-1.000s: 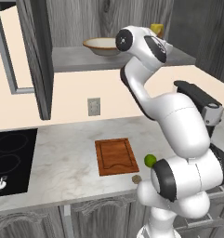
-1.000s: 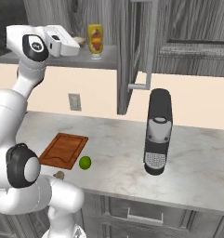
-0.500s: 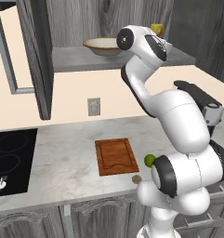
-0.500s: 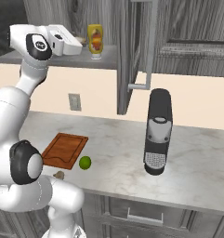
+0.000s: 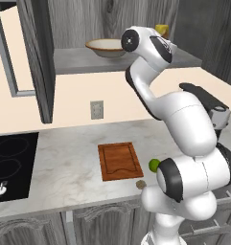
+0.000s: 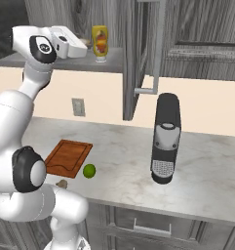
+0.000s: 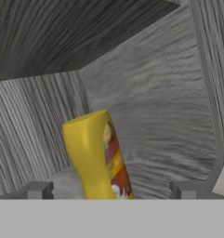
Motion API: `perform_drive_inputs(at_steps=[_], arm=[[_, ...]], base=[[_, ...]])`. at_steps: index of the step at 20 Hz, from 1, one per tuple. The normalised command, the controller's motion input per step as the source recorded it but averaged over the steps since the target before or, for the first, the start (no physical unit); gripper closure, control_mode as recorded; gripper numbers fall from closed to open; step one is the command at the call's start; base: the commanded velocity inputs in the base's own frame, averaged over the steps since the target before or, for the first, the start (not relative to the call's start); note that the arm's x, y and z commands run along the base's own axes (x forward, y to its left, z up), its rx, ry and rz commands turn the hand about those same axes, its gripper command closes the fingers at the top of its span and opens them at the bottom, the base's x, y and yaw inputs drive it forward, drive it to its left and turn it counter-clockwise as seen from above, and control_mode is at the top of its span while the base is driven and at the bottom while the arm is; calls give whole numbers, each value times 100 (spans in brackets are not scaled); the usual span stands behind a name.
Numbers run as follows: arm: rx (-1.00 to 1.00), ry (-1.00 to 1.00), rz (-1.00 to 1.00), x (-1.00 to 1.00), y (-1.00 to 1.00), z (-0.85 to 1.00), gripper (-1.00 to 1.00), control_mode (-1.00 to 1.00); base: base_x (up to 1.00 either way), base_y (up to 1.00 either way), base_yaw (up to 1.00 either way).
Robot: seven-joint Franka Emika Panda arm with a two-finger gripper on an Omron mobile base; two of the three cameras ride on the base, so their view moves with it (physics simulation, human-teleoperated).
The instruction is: Open the cabinet. Place the bowl and condiment on the counter. Then place the lime and garlic on the cutting board.
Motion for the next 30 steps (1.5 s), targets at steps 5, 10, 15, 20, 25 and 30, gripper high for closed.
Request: perform_drive_inputs(at_steps=[5, 10, 15, 20, 25, 30], arm=[[0, 0, 0, 3, -7, -1, -100, -100], [-1, 0, 0, 7, -3, -5, -100, -100], [-2, 0, 0, 11, 0, -7, -100, -100], [-1, 0, 0, 10, 0, -1, -100, -100], [0, 0, 0, 8, -1, 0, -100, -100], [0, 0, 0, 6, -7, 0, -100, -100]], base=[[0, 0, 0], [0, 0, 0], [0, 0, 0], [0, 0, 0], [0, 0, 0], [0, 0, 0]])
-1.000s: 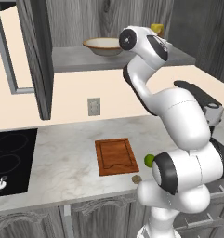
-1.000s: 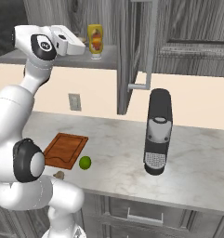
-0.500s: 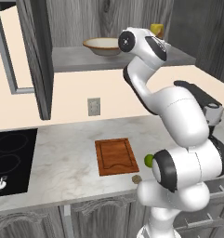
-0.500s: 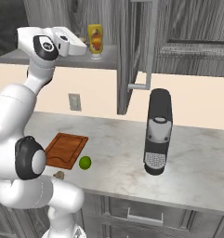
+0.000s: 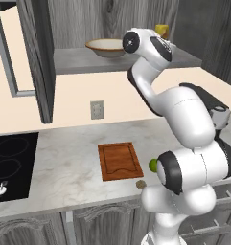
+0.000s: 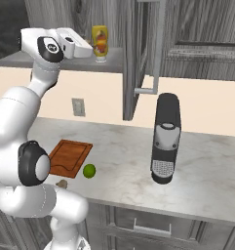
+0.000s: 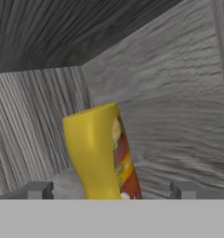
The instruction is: Open the cabinet. Place the bowl and condiment on the counter. Then place the lime and garlic on the cutting board.
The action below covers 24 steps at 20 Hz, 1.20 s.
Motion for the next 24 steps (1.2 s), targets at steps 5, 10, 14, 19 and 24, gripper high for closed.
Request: perform_drive_inputs(at_steps=[5, 10, 14, 19, 24], arm=[[0, 0, 0, 8, -7, -1, -100, -100], [-1, 0, 0, 7, 0, -3, -100, -100], [-1, 0, 0, 8, 0, -4, -100, -100], [0, 0, 0, 10, -6, -1, -100, -100], [0, 0, 0, 6, -3, -1, -100, -100]], base=[[0, 0, 0], [0, 0, 0], [0, 0, 0], [0, 0, 0], [0, 0, 0]])
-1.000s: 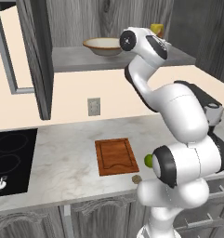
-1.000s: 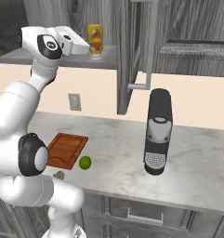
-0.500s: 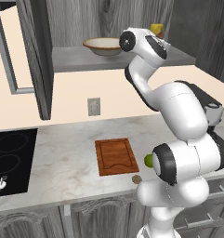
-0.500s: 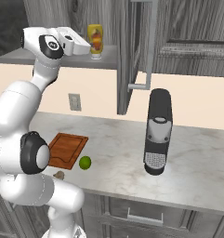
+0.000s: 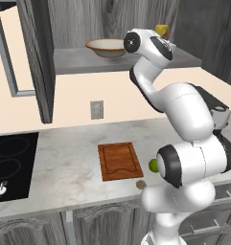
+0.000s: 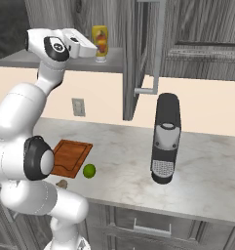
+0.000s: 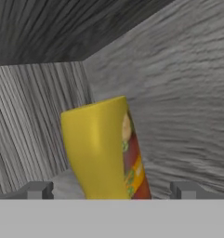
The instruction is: Open the cabinet. Place the bowl and condiment on the counter. Then place the lime and garlic on the cutting board.
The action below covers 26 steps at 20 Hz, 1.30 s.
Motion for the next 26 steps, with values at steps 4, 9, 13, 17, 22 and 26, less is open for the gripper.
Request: perform_drive_inputs(at_steps=[4, 9, 13, 17, 22, 26], arm=[[0, 0, 0, 6, -4, -1, -100, -100], [0, 0, 0, 15, -10, -3, -100, -100], [0, 0, 0, 23, -12, -3, -100, -100], [0, 0, 0, 22, -7, -3, -100, -100], [0, 0, 0, 23, -2, -5, -100, -100], [-1, 0, 0, 14, 0, 0, 100, -100]], base=[[0, 0, 0], [0, 0, 0], [0, 0, 0], [0, 0, 0], [0, 0, 0], [0, 0, 0]])
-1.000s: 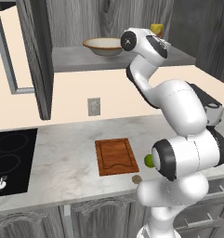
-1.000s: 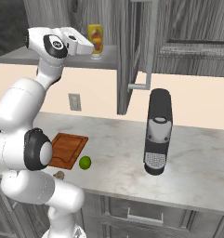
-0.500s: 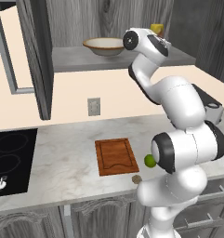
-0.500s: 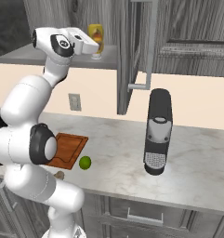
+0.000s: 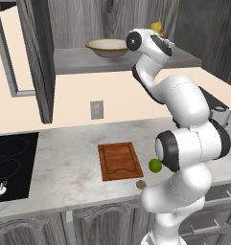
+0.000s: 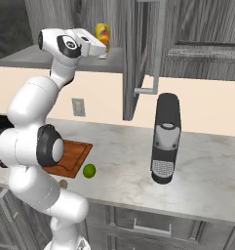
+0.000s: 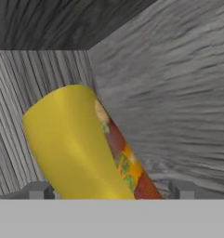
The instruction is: Open the cabinet. Place the bowl and condiment on the counter. Then place the lime and garlic on the cutting board.
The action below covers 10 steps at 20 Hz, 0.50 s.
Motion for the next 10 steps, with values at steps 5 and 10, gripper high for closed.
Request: perform_drive_inputs(at_steps=[5, 10], arm=[[-1, -1, 0, 3, 0, 0, 100, -100], [0, -16, 0, -17, -3, 6, 100, -100]], base=[[0, 0, 0], [0, 0, 0]])
